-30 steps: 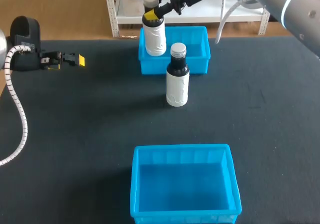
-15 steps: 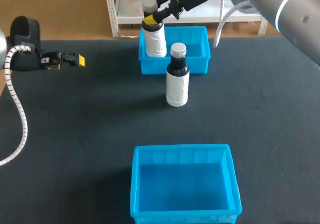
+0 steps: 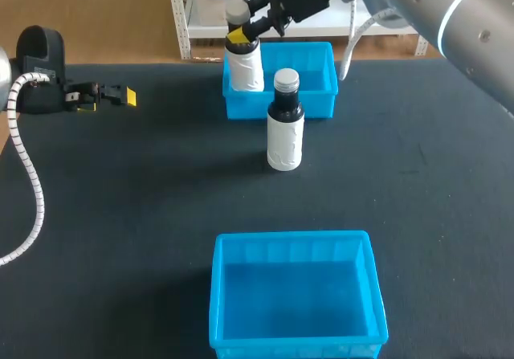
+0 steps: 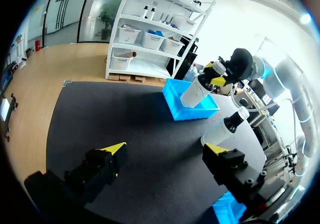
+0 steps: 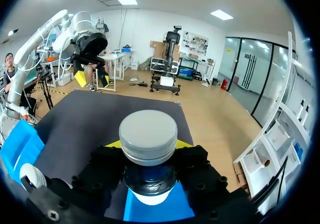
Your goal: Pick up the bottle, and place it in the far bin if it is heavy, or in the near bin if it is light.
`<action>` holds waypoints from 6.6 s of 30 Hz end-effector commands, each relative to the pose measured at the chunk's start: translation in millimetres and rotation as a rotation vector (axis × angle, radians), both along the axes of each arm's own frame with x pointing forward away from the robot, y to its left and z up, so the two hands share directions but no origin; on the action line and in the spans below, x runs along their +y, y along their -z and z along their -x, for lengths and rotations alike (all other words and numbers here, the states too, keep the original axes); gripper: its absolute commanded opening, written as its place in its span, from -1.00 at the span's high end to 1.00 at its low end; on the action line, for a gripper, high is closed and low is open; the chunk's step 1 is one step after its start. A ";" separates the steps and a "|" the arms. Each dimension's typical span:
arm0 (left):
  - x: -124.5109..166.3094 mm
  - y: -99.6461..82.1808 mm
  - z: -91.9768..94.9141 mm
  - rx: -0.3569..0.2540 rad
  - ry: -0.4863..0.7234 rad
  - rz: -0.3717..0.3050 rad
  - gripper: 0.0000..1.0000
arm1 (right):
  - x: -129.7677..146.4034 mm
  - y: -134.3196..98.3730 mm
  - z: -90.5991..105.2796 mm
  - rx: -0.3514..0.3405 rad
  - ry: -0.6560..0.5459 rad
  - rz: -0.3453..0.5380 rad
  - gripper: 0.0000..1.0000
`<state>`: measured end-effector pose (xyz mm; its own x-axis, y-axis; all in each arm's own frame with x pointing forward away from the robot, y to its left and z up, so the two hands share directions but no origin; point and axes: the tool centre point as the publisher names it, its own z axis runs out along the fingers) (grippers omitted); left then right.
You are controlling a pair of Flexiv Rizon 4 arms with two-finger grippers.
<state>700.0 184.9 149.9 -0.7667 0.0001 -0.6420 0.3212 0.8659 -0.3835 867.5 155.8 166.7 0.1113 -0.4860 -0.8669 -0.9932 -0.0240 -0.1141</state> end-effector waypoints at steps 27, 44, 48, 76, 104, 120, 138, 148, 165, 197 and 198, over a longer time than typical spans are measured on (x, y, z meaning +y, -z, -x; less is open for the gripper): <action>0.0 0.0 0.0 0.000 0.000 0.000 -1.00 | 2.9 20.0 -19.7 0.221 -0.318 0.045 1.00; 0.0 0.0 0.0 0.000 0.000 0.000 -1.00 | 1.2 27.8 -24.3 0.254 -0.317 0.045 1.00; 0.0 0.0 0.0 0.000 0.000 0.000 -1.00 | 1.5 28.8 -24.0 0.260 -0.319 0.047 1.00; 0.0 0.0 0.0 0.000 0.000 0.000 -1.00 | 0.9 42.1 -23.4 0.356 -0.317 0.047 1.00; 0.0 0.0 0.0 0.000 0.000 0.000 -1.00 | -2.7 36.0 -15.8 0.314 -0.326 0.082 -1.00; 0.0 0.0 0.0 0.000 0.000 0.000 -1.00 | -43.0 33.3 -15.3 0.313 -0.281 0.080 -1.00; 0.0 0.0 0.0 0.000 0.000 0.000 -1.00 | -114.0 22.2 -2.0 0.310 -0.188 0.034 -1.00; 0.0 0.0 0.0 0.000 0.000 0.000 -1.00 | -163.8 10.3 8.4 0.286 -0.092 0.021 -1.00; 0.0 0.0 0.0 0.000 0.000 0.000 -1.00 | -214.3 -9.5 57.2 0.239 0.009 0.022 -1.00; 0.0 0.0 0.0 0.000 0.000 0.000 -1.00 | -204.9 -1.4 132.5 0.211 0.041 0.012 -1.00; 0.0 0.0 0.0 0.000 0.000 0.000 -1.00 | -204.4 -0.6 133.8 0.210 0.040 0.011 -1.00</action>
<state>700.0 185.0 149.9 -0.7667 0.0000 -0.6420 0.3212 0.8659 -0.3835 742.5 -49.3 168.7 -0.0932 -0.4968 -0.8629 -0.9660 -0.1647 0.1992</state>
